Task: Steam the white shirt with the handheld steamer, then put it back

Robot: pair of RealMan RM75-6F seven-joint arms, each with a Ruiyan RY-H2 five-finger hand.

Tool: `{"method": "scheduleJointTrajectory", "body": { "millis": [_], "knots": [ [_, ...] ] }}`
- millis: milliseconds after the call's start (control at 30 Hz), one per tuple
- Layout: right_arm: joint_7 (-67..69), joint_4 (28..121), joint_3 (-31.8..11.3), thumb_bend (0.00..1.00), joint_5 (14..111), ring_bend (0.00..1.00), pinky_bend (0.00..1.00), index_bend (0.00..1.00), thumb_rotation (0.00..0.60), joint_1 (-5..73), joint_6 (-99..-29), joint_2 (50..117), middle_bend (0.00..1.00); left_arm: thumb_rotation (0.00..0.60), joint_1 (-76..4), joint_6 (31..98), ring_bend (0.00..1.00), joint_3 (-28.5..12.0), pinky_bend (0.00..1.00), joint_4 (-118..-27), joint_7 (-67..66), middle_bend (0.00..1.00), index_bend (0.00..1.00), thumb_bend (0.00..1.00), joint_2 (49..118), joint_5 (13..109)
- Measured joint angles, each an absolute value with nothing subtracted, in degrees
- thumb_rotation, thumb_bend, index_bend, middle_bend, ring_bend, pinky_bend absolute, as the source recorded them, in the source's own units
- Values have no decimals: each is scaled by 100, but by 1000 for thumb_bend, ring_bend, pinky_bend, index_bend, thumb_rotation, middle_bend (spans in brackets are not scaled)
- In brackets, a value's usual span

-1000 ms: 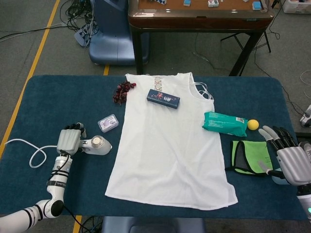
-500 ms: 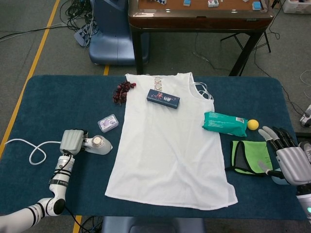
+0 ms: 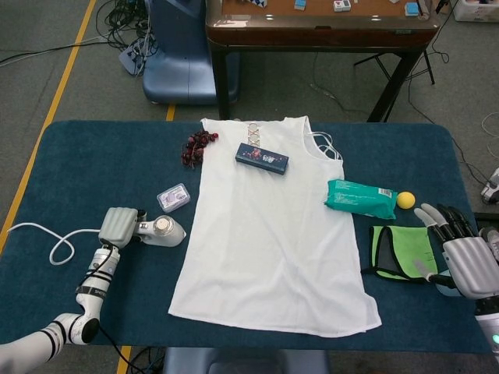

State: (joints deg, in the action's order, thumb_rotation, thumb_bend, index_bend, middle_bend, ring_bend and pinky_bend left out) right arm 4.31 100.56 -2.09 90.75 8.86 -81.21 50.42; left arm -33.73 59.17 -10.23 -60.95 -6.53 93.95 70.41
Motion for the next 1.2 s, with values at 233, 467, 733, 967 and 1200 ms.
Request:
{"method": "scheduleJointTrajectory", "body": {
  "millis": [233,467,733,967,1200],
  "knots": [
    [334,10150,-179,291,9078,0,0,1,600,892,-8043,5032,88,600,-3443,5694,691,-1025,718,-6036,504,830,876,246,9236,7293],
    [232,10271,-121,291,9112,0,0,1,600,959,-7838,5028,88,600,-3506,5673,692,-1040,718,-5994,1454,833,881,246,9070,7599],
    [143,10356,-48,291,9183,0,0,1,600,1102,-7513,5089,88,600,-3534,5619,692,-1090,718,-6332,2058,832,881,246,8745,7683],
    [106,10365,59,291,9279,0,0,1,600,1366,-6949,5268,88,600,-3539,5592,691,-1093,718,-6783,2212,831,881,246,8554,7708],
    [32,10323,157,353,9329,0,0,1,600,1765,-6183,5580,88,600,-3583,5647,690,-1084,718,-7325,1902,830,880,246,8448,7747]
  ]
}}
